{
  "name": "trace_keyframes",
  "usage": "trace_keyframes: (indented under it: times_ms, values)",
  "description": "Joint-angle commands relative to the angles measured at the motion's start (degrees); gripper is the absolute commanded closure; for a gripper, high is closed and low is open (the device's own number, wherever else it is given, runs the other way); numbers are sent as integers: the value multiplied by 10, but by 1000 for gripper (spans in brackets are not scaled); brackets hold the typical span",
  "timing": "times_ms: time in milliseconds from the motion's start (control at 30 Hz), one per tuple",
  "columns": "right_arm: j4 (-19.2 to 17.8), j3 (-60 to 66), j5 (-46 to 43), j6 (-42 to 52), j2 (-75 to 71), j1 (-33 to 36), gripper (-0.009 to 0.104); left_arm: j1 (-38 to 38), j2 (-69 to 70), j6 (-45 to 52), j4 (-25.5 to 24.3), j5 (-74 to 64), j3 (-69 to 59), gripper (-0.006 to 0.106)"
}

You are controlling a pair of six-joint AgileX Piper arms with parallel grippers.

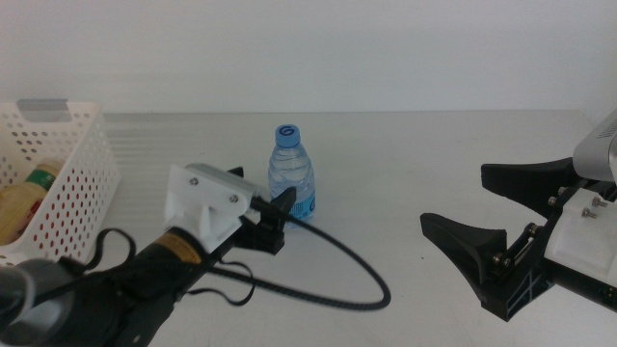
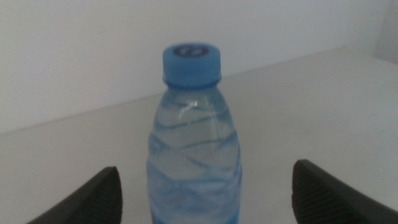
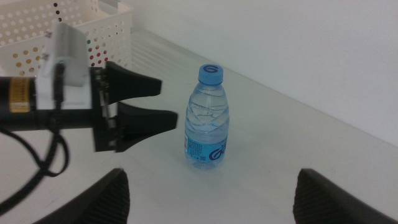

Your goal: Use arms to grab the bottles and put them into the dustbin to the left of the table.

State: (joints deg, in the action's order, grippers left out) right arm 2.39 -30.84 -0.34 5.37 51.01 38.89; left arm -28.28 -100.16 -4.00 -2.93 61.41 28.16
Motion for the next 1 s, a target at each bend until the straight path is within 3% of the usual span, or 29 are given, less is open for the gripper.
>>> trace_keyframes:
  times_ms: [0,967]
  values:
    - [-6,-13,-41,5,-6,0,23,-2,9,-10,1,52,31,10]
    - [-6,-13,-41,5,-6,0,23,-2,-127,-15,-1,-4,198,10]
